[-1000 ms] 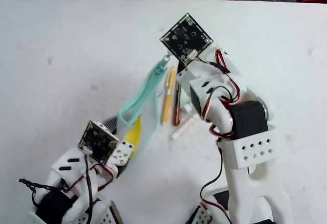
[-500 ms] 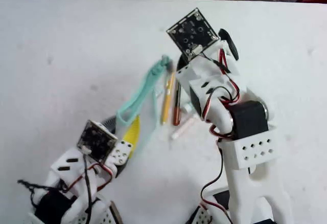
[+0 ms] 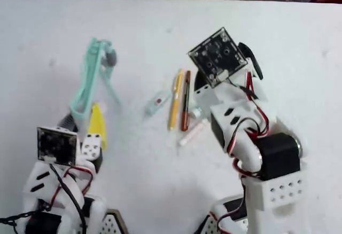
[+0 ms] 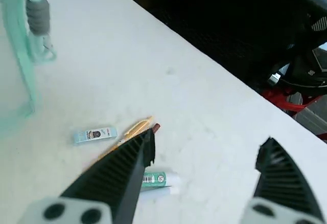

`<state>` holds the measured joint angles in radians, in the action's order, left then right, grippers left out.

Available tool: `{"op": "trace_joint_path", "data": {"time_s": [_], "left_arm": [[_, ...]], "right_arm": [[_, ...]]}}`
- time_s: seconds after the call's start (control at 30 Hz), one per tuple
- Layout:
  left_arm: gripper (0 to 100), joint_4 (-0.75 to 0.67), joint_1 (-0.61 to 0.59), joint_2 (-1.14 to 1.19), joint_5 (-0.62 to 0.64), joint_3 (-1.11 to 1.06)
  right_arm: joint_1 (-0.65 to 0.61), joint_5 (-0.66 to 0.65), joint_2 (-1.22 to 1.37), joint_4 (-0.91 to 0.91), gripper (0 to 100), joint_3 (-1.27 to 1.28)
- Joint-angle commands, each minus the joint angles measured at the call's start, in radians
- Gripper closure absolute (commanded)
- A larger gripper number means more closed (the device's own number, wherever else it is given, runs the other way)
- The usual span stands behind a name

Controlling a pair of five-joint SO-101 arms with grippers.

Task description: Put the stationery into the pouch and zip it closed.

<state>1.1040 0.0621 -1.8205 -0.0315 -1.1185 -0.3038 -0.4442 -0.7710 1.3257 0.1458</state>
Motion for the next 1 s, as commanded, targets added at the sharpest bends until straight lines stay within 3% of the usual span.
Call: {"op": "trace_joint_path", "data": {"time_s": [0.0, 0.1, 0.17, 0.33, 0.4, 0.5, 0.67, 0.97], "left_arm": [[98, -0.181, -0.019, -0.004, 0.133, -0.107], [98, -0.462, -0.018, -0.004, 0.152, -0.304], [98, -0.534, -0.002, -0.002, 0.153, -0.351], [98, -0.393, 0.099, -0.002, 0.146, -0.273], [98, -0.384, 0.119, -0.002, 0.081, -0.281], [98, -0.388, 0.122, -0.002, 0.0, -0.331], [98, -0.388, 0.12, -0.002, -0.002, -0.35], [98, -0.382, 0.116, -0.002, -0.005, -0.356]], "right_arm": [[0.048, 0.068, 0.056, 0.022, 70.0, -0.014], [0.091, 0.178, 0.128, 0.051, 70.0, -0.015], [0.117, 0.288, 0.185, 0.079, 70.0, -0.015], [0.128, 0.589, 0.315, 0.102, 70.0, -0.015], [0.13, 0.658, 0.369, 0.097, 70.0, -0.015], [0.13, 0.672, 0.464, 0.082, 70.0, -0.014], [0.154, 0.681, 0.639, -0.019, 70.0, -0.015], [0.225, 0.882, 0.834, -0.236, 70.1, -0.017]]}}
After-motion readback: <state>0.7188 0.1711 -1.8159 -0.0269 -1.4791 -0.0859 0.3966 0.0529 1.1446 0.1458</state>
